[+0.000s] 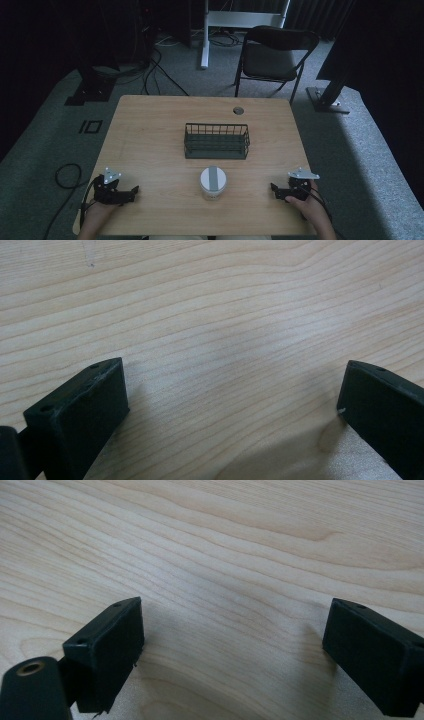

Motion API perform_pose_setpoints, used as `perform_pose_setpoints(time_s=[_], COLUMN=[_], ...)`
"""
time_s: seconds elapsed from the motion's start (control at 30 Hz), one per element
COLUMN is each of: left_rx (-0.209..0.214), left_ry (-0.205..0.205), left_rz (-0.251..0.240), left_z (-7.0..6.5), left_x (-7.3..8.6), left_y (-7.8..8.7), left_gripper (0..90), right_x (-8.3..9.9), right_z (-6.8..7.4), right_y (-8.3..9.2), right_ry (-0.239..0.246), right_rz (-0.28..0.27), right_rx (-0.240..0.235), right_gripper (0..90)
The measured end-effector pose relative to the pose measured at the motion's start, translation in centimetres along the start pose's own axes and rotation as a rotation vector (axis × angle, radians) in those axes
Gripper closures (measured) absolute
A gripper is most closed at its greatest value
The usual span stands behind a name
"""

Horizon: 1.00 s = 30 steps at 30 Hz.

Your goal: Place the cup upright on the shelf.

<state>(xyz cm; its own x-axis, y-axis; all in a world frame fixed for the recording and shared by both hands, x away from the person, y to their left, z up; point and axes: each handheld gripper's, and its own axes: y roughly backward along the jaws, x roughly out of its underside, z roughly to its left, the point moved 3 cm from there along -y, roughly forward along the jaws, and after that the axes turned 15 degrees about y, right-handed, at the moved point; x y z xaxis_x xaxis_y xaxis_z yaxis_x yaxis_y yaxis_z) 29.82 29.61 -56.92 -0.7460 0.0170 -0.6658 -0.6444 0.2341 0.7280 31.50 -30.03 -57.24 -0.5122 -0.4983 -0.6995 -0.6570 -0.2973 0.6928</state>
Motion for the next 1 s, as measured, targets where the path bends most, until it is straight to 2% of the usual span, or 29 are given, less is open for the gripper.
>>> perform_pose_setpoints(time_s=[0.83,0.93,1.0], left_rx=[0.0,0.0,0.0], left_ry=[0.0,0.0,0.0], left_rz=[0.0,0.0,-0.001], left_z=[0.01,0.01,0.0], left_x=[0.0,0.01,0.01], left_y=[0.0,0.0,-0.01], left_gripper=[0.2,0.2,0.2], right_x=[0.0,-0.03,-0.08], right_z=[0.04,0.19,0.31], right_y=[0.02,0.02,0.07], right_ry=[0.001,0.019,0.032], right_rz=[-0.001,-0.008,-0.011], right_rx=[0.002,-0.012,-0.003], right_gripper=[9.3,9.3,9.3])
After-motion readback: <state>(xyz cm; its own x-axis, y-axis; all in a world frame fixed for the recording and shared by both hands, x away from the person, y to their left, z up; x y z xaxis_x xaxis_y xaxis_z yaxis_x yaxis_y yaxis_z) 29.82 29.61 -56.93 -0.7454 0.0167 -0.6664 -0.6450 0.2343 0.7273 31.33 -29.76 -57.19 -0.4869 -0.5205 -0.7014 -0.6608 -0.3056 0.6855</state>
